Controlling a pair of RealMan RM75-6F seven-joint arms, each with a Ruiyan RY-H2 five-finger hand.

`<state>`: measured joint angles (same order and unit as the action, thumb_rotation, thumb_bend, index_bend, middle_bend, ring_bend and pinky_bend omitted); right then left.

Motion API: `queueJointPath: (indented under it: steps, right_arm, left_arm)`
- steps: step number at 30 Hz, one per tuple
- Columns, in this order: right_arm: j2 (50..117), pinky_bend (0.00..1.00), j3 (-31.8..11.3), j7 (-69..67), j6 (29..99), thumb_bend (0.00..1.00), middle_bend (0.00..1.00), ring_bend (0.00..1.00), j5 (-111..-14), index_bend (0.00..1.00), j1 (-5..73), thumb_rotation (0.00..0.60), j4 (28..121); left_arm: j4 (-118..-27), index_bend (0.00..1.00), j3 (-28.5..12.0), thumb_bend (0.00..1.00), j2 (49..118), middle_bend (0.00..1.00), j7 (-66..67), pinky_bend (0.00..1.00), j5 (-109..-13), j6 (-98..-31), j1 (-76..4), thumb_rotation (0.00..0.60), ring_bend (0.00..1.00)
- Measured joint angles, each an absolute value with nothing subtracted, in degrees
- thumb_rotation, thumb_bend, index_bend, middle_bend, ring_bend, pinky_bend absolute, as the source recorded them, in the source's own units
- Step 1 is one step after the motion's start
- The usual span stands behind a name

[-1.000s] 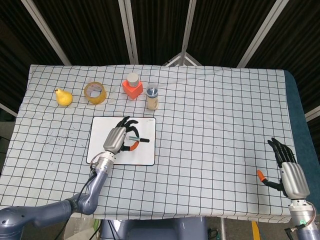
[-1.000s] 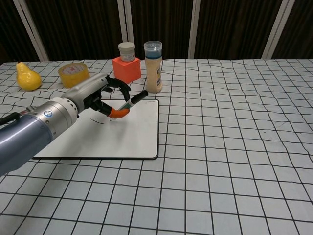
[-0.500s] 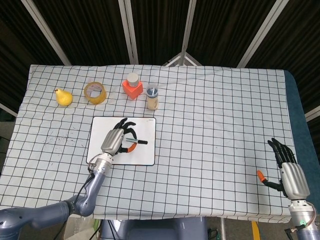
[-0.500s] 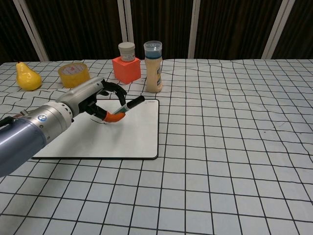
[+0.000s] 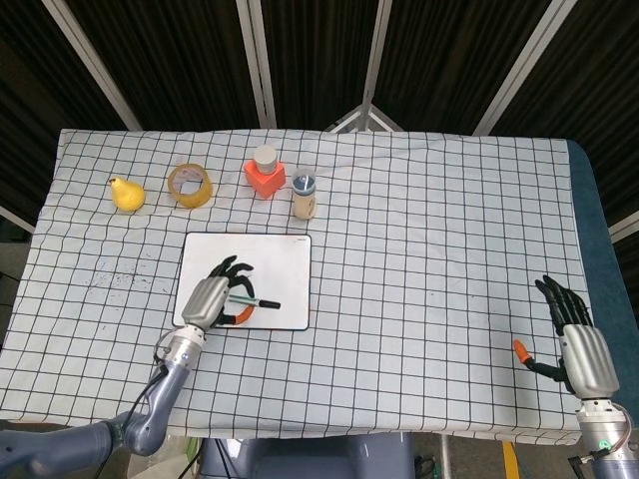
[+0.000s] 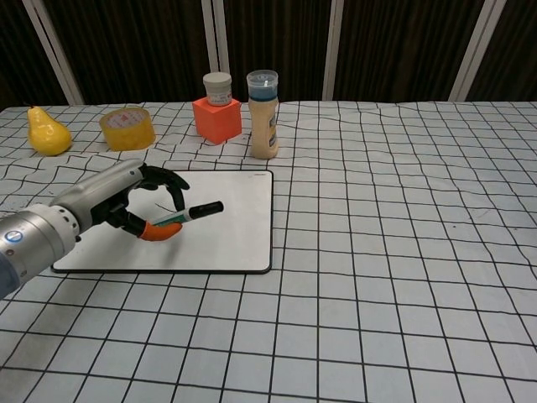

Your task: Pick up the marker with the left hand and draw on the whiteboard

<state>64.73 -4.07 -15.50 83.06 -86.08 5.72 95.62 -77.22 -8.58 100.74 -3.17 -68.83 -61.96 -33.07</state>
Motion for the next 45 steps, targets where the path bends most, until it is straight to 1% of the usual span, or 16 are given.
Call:
queueJointPath:
  steps: [4, 7, 11, 16, 21, 27, 32, 35, 38, 41, 45]
  right_arm:
    - [64.75, 0.0, -3.99, -15.48, 83.02, 0.32, 0.0, 0.0, -86.05, 0.0, 5.67, 0.6, 95.85]
    - [64.76, 0.0, -3.94, -15.38, 83.04, 0.32, 0.0, 0.0, -86.08, 0.0, 5.63, 0.6, 95.95]
    - [64.82, 0.0, -3.88, -15.2, 83.05, 0.32, 0.0, 0.0, -86.08, 0.0, 5.58, 0.6, 96.05]
    - [64.82, 0.0, -3.87, -15.16, 83.14, 0.32, 0.0, 0.0, -85.97, 0.0, 5.48, 0.6, 96.17]
    - [64.78, 0.0, -3.86, -15.18, 83.04, 0.32, 0.0, 0.0, -85.87, 0.0, 5.47, 0.6, 96.25]
    - [64.73, 0.0, -3.79, -14.96, 82.73, 0.32, 0.0, 0.0, -85.76, 0.0, 5.53, 0.6, 96.28]
    - [64.61, 0.0, -3.7, -14.78, 82.44, 0.32, 0.0, 0.0, -85.6, 0.0, 5.56, 0.6, 96.45]
    - [64.53, 0.0, -3.8, -14.87, 82.48, 0.32, 0.0, 0.0, -85.48, 0.0, 5.55, 0.6, 96.53]
    - [64.52, 0.0, -3.82, -14.9, 82.39, 0.32, 0.0, 0.0, -85.43, 0.0, 5.58, 0.6, 96.55]
    - [64.51, 0.0, -3.84, -14.82, 82.38, 0.32, 0.0, 0.0, -85.45, 0.0, 5.6, 0.6, 96.56]
    - [64.5, 0.0, -3.85, -14.78, 82.42, 0.32, 0.0, 0.0, -85.44, 0.0, 5.58, 0.6, 96.56]
  left_arm:
    - [-82.17, 0.7, -6.65, 0.57, 96.83, 0.19, -4.2, 0.11, -71.11, -64.85, -30.55, 0.6, 0.03]
    - [-85.31, 0.7, -6.12, 0.57, 94.22, 0.19, -5.92, 0.11, -73.44, -67.74, -29.12, 0.6, 0.03]
    - [-89.57, 0.7, -6.34, 0.57, 90.1, 0.19, -8.85, 0.11, -77.3, -72.16, -27.53, 0.6, 0.03]
    - [-90.52, 0.7, -7.18, 0.56, 86.84, 0.19, -7.41, 0.11, -79.65, -73.43, -27.56, 0.6, 0.03]
    - [-88.74, 0.7, -7.78, 0.55, 84.54, 0.19, -1.16, 0.1, -80.28, -72.79, -28.61, 0.6, 0.02]
    - [-84.2, 0.64, -7.86, 0.51, 82.66, 0.17, 9.96, 0.08, -78.54, -70.12, -29.79, 0.6, 0.02]
    - [-78.58, 0.61, -7.33, 0.48, 82.84, 0.16, 17.65, 0.08, -74.51, -67.29, -30.09, 0.6, 0.02]
    - [-75.4, 0.59, -7.17, 0.46, 84.05, 0.15, 19.44, 0.08, -72.46, -66.38, -30.02, 0.6, 0.02]
    - [-72.67, 0.54, -7.24, 0.41, 85.55, 0.13, 19.9, 0.07, -71.04, -65.85, -29.86, 0.6, 0.02]
    - [-70.9, 0.48, -7.36, 0.34, 86.44, 0.1, 19.94, 0.05, -70.36, -65.56, -29.78, 0.6, 0.01]
    - [-69.51, 0.35, -7.49, 0.24, 87.21, 0.04, 19.69, 0.02, -69.66, -65.27, -29.55, 0.6, 0.0]
